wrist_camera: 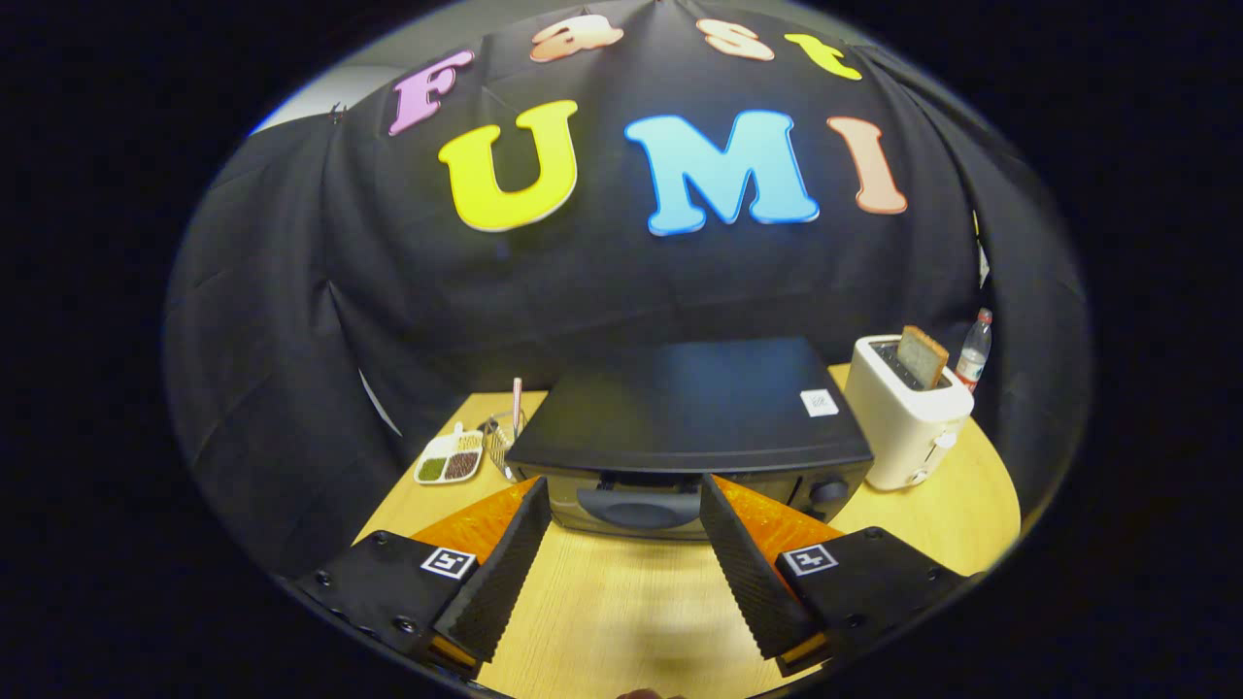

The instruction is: Open the toaster oven, put the food inside, and close the toaster oven door.

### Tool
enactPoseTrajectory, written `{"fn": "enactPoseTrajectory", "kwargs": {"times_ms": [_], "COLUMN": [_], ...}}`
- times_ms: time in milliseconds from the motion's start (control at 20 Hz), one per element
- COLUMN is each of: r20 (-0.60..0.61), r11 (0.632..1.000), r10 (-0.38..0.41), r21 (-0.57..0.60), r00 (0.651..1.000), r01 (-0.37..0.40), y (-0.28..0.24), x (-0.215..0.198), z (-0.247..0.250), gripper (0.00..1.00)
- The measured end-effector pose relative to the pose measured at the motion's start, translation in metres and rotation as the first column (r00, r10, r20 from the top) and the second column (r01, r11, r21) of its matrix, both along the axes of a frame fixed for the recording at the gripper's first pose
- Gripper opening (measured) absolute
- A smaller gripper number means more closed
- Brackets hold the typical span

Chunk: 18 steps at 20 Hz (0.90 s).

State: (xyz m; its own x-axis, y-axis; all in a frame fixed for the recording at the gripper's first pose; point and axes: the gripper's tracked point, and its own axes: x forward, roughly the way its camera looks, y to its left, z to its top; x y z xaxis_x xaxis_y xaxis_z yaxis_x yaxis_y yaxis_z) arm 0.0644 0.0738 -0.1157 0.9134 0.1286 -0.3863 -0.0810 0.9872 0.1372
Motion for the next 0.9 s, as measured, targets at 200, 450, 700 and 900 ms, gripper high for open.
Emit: {"fn": "enactPoseTrajectory", "kwargs": {"times_ms": [200, 450, 700, 900], "r20": [0.175, 0.286, 0.32, 0.329], "r11": [0.996, 0.99, 0.979, 0.976], "r10": [-0.008, -0.063, -0.103, -0.139], "r21": [-0.084, -0.101, -0.137, -0.114], "r00": [0.985, 0.956, 0.942, 0.934], "r01": [0.023, 0.096, 0.154, 0.186], "y": [-0.044, -0.092, -0.136, -0.148], "x": [-0.025, -0.067, -0.105, -0.107], "z": [0.052, 0.081, 0.08, 0.084], "gripper": [0.99, 0.98, 0.98, 0.98]}}
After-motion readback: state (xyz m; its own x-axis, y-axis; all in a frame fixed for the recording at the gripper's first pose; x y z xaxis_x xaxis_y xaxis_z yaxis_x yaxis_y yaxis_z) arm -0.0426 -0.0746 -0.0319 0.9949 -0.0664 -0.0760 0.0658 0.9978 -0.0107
